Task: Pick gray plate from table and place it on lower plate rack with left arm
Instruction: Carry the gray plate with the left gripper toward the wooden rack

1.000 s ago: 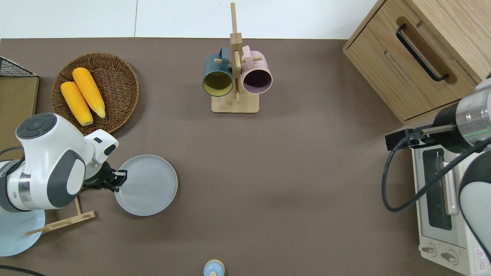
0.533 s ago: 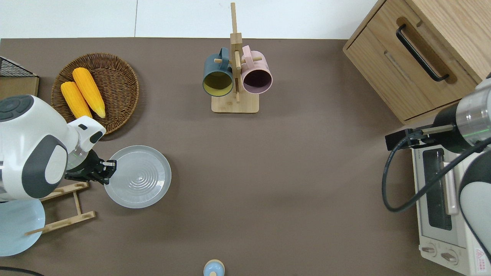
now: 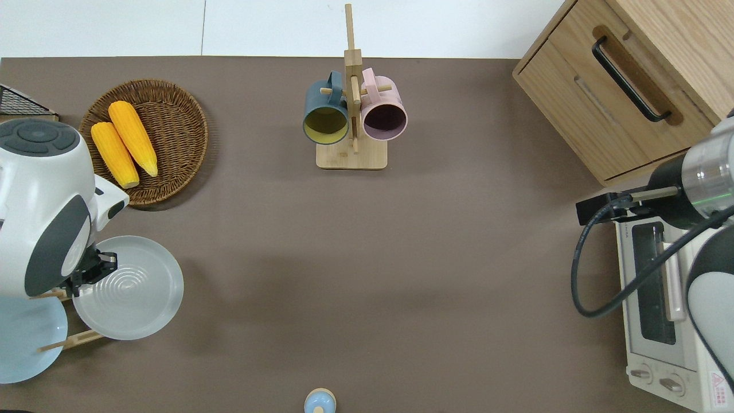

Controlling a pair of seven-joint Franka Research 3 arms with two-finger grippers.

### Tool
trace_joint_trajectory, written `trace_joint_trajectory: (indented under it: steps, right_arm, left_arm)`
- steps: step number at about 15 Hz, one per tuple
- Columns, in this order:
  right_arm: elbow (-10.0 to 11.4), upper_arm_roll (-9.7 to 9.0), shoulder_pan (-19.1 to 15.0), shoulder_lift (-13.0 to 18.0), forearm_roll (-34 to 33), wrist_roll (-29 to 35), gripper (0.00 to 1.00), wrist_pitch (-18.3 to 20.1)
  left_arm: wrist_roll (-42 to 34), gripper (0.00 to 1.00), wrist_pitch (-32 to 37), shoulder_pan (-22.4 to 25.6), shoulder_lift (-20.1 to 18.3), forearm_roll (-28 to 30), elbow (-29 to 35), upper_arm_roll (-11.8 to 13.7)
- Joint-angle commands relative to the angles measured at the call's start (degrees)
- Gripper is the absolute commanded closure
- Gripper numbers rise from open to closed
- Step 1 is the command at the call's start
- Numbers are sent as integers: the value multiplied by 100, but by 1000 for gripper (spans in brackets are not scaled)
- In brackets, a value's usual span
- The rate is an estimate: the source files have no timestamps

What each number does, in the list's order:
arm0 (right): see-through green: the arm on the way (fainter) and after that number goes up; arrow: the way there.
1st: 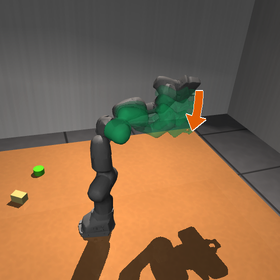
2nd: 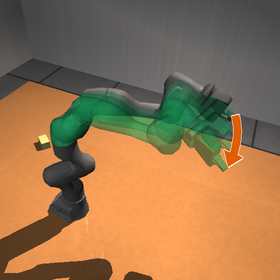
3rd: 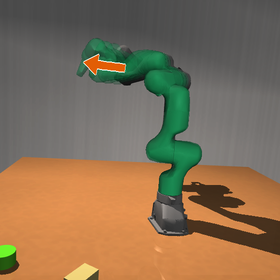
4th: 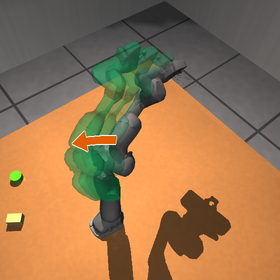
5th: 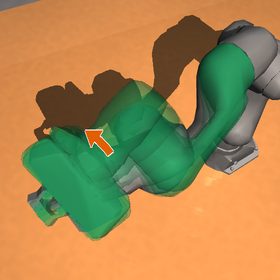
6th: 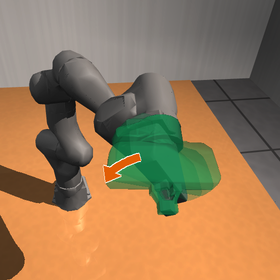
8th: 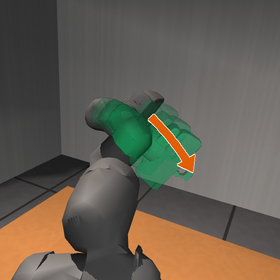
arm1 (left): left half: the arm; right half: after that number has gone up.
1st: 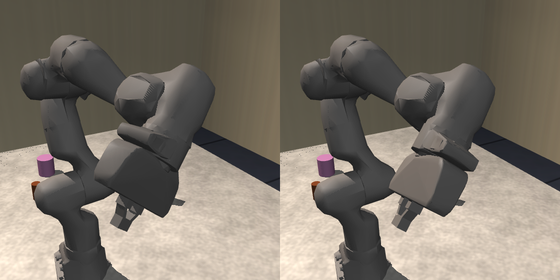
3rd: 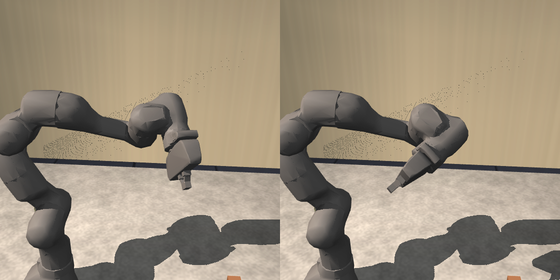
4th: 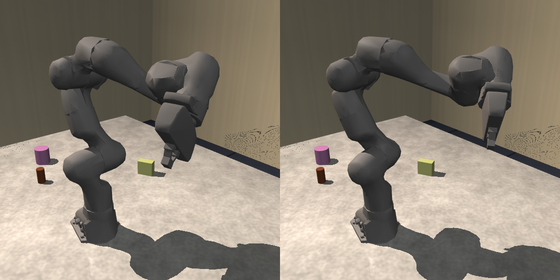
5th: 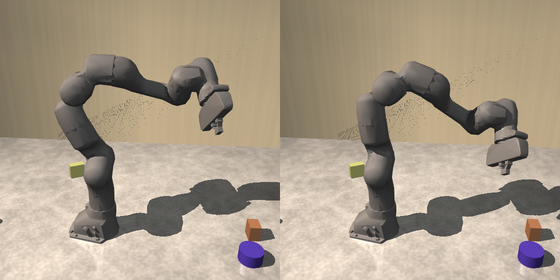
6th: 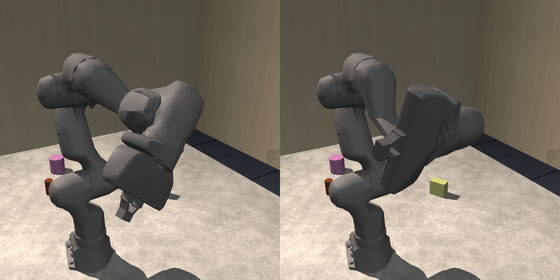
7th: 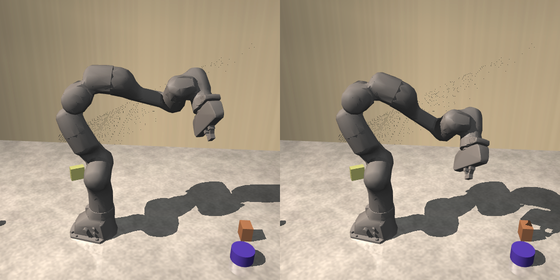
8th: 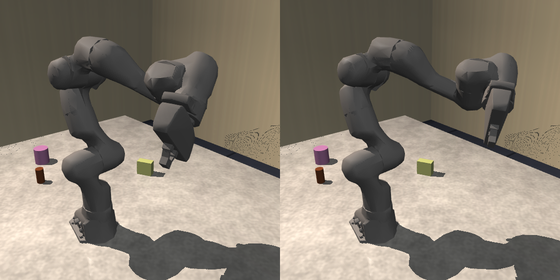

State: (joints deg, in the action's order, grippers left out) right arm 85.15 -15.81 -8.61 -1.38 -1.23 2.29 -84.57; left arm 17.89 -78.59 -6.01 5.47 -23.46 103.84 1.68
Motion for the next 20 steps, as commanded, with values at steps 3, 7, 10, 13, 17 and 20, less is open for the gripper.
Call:
trace_joint_trajectory:
  steps: [3, 7, 10, 13, 17, 20]
  right_arm:
    - [-51, -98, -106, 7, -9, 70, 17, 81]
    - [-51, -98, -106, 7, -9, 70, 17, 81]
    - [-51, -98, -106, 7, -9, 70, 17, 81]
    - [-51, -98, -106, 15, -9, 70, 17, 81]
    - [-51, -98, -106, 7, -9, 70, 17, 81]
    - [-51, -98, -106, 15, -9, 70, 17, 72]
  left_arm:
    - [-135, 1000, 844, -76, -55, -948, -294, 25]
    - [-681, 1000, 1065, -76, -90, -1442, -250, 165]
    - [-972, 1000, 1039, -276, -73, -1494, -233, 594]
    - [-753, 1000, 995, -445, 93, -1767, -198, 790]
    - [-402, 1000, 907, -445, 436, -1767, -197, 869]
    - [-128, 1000, 863, -454, 692, -1741, -197, 878]
